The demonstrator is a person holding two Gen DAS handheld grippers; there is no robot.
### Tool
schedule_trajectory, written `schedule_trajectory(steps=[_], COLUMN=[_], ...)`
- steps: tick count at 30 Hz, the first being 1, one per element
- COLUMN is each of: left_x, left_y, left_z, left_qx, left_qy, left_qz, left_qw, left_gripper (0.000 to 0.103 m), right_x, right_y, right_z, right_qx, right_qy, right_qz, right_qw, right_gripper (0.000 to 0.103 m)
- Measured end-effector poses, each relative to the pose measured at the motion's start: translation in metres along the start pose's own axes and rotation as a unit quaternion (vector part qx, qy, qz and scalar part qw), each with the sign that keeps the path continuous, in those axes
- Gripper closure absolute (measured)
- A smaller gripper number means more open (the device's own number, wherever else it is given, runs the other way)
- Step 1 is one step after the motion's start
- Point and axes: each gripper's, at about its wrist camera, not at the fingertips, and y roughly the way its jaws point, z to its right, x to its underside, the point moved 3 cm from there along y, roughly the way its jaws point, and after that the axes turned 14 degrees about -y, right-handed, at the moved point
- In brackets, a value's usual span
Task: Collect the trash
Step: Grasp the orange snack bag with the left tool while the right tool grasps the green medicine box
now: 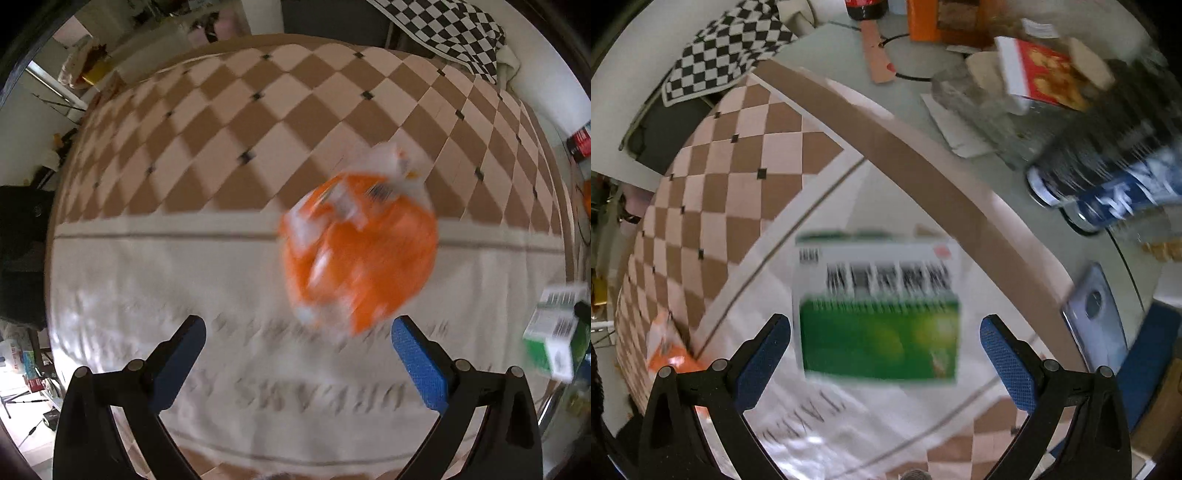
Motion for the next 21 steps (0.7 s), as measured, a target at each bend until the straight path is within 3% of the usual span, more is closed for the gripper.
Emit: schedule_trajectory(steps=[6, 14, 16, 18, 21], left_x=[-0.025, -0.032, -0.033, -0.031, -0.027], left_y=[0.034, 0.031, 0.028, 0.023, 0.019], left_z=[0.036, 0.044, 0.044, 0.039, 0.034], left_qx=[0.014, 0.016, 0.02, 0.021, 0.023], left_qy=[0.008, 0.023, 0.022, 0.023, 0.025], left_qz=[-0.05, -0.027, -0.022, -0.015, -0.011], left_qw=[0.9986, 0.9992, 0.9993, 0.9994, 0.9994], left_gripper=[0.001, 0.042, 0.048, 0.053, 0.06], right_x=[-0.021, -0.031, -0.031, -0.029, -0.025], right_y=[0.025, 0.039, 0.042, 0.042, 0.041], right_z=[-0.008, -0.014, -0.013, -0.009, -0.003], right_qx=[0.002, 0.003, 0.002, 0.007, 0.002], right_qy=[-0.001, -0.011, -0.01, -0.011, -0.005], right_qz=[-0.03, -0.044, -0.047, -0.05, -0.048], right_qw=[1.0, 0.999, 0.999, 0.999, 0.999], right_gripper=[0.0, 0.0, 0.004, 0.014, 0.014])
